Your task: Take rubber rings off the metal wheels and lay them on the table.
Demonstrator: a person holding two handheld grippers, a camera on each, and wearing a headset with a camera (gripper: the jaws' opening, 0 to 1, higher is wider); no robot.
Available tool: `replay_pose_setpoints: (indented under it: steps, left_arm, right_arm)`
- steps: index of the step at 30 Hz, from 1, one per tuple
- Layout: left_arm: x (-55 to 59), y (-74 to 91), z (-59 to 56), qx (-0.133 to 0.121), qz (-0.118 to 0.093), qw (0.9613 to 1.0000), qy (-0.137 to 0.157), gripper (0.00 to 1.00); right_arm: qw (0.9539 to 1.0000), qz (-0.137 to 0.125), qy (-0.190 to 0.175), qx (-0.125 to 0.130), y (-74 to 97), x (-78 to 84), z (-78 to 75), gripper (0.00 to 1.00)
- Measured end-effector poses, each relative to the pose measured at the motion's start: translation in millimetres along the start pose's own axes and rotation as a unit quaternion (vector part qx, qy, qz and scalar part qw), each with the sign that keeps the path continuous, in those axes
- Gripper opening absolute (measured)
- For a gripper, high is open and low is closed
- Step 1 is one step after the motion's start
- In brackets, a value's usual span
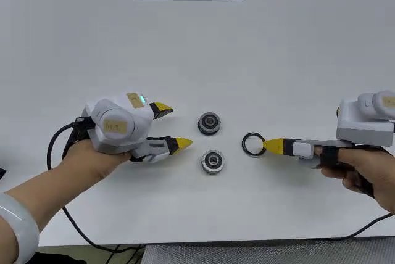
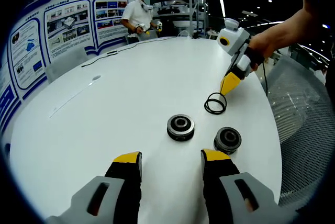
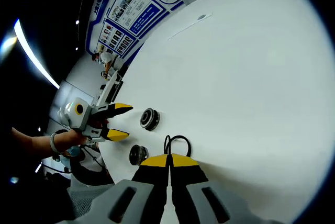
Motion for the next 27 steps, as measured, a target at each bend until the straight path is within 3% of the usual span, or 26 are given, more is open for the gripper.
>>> replay_pose_setpoints:
  steps: [13,20,27]
  left_arm:
    - [-0.3,-0.2,-0.3,0.002,0.000,1.0000,-0.002,0.45]
    - [-3.3,-1.3,-0.8,0.005,-0.005,1.0000,-0.002,0.44]
    - [-12.9,-7.5,-0.7,0.007,-0.014,0.9999,-0.001,0.41]
  right_arm:
    - [0.9985,0.021,0.046,0.023,-1.3,2.1,-4.2,0.09]
    - [0.9924,0.039,0.106,0.050,4.6,-0.8,-6.4,0.17]
    - [0.9918,0.025,0.118,0.042,2.5,-13.2,-2.0,0.24]
Point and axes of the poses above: the centre of the closed fingertips' face, and the gripper's own axes: y roughly backward along the fingers, z roughly to its left, x roughly out of its underside, the point moved 1 cm from there along y, roughly backward along the fingers, and after that the axes turned 8 degrees about -x, right-handed, at the moved point
